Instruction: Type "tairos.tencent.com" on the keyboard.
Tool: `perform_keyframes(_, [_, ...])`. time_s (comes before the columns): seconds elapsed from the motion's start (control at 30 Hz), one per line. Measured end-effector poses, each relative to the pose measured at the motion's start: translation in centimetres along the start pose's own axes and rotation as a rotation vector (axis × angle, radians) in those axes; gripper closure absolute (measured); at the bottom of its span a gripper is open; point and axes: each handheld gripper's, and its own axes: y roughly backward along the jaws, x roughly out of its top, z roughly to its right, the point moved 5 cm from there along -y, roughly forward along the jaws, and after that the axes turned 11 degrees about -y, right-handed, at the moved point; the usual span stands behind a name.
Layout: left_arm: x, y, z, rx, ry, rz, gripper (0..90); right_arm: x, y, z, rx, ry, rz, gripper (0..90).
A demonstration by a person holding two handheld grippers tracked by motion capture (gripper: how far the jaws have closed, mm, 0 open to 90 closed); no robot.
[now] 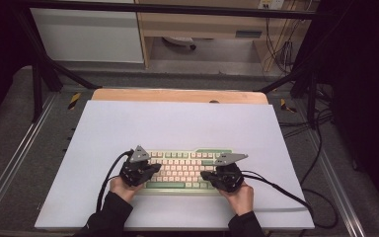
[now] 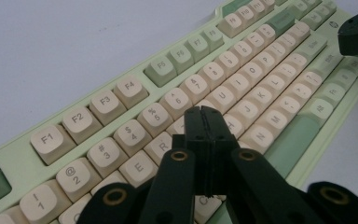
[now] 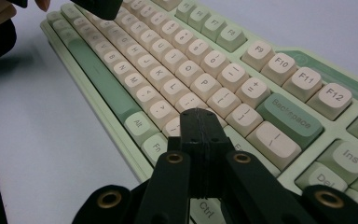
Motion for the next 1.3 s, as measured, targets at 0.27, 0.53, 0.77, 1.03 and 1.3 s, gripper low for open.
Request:
perform_keyframes(0.27, [0.3, -1.0, -0.2, 0.006, 0.010, -0.007, 89.6, 0.0, -0.1, 0.0, 0.002, 0.001, 0.002, 90.0])
perform_keyframes(0.53, [0.1, -1.8, -0.3, 0.013, 0.012, -0.027, 89.6, 0.0, 0.0, 0.0, 0.001, 0.000, 0.000, 90.0])
perform_keyframes(0.77, [-0.1, -2.0, -0.1, 0.011, 0.004, -0.027, 89.6, 0.0, 0.0, 0.0, -0.001, 0.001, 0.000, 90.0])
perform_keyframes(1.03, [-0.1, -1.9, 0.0, 0.007, 0.000, -0.022, 89.7, 0.0, 0.0, 0.0, -0.005, 0.002, 0.002, 90.0])
perform_keyframes(1.3, [0.0, -0.8, 0.1, 0.000, -0.008, -0.001, 89.6, 0.0, 0.1, 0.0, -0.004, 0.005, 0.004, 90.0])
